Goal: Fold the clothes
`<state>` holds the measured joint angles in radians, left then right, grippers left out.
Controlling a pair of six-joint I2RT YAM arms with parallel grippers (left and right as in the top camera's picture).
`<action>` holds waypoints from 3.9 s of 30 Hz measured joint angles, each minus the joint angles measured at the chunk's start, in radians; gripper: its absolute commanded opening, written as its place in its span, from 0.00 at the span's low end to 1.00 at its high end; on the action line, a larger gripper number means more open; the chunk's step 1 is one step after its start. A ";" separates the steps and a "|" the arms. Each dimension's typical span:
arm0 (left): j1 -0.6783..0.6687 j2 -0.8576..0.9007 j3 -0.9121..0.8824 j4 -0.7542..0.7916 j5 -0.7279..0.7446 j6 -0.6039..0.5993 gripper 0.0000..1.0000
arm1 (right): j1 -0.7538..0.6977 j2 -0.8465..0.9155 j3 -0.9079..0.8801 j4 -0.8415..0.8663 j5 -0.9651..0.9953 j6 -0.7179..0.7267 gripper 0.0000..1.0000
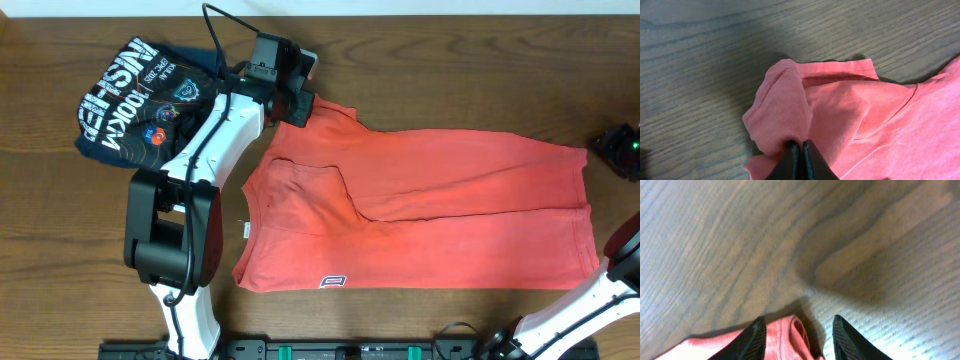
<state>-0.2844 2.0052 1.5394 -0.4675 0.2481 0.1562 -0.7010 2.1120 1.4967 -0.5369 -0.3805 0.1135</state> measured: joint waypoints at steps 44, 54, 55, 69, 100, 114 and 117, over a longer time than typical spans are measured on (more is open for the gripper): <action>0.000 -0.126 0.000 -0.136 0.000 -0.002 0.06 | 0.006 -0.064 0.000 -0.077 -0.162 -0.042 0.01; 0.000 -0.126 0.000 -0.166 0.000 -0.002 0.06 | 0.006 -0.064 0.000 -0.082 -0.163 -0.042 0.01; 0.000 -0.126 0.000 -0.166 0.000 -0.002 0.06 | 0.006 -0.064 0.000 -0.082 -0.162 -0.042 0.01; 0.000 -0.126 0.000 -0.167 0.000 -0.002 0.06 | 0.006 0.008 -0.006 -0.014 -0.029 -0.031 0.54; 0.000 -0.126 0.000 -0.163 0.000 -0.002 0.06 | 0.051 0.098 -0.010 0.127 -0.110 -0.029 0.01; 0.000 -0.126 0.000 -0.225 0.000 -0.002 0.06 | 0.006 0.042 -0.010 0.044 -0.286 -0.091 0.01; 0.000 -0.134 0.000 -0.262 0.000 -0.002 0.06 | 0.006 0.013 -0.010 0.021 -0.309 -0.105 0.01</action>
<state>-0.2844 1.8709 1.5391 -0.7300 0.2485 0.1539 -0.6952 2.1250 1.4868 -0.5163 -0.6891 0.0082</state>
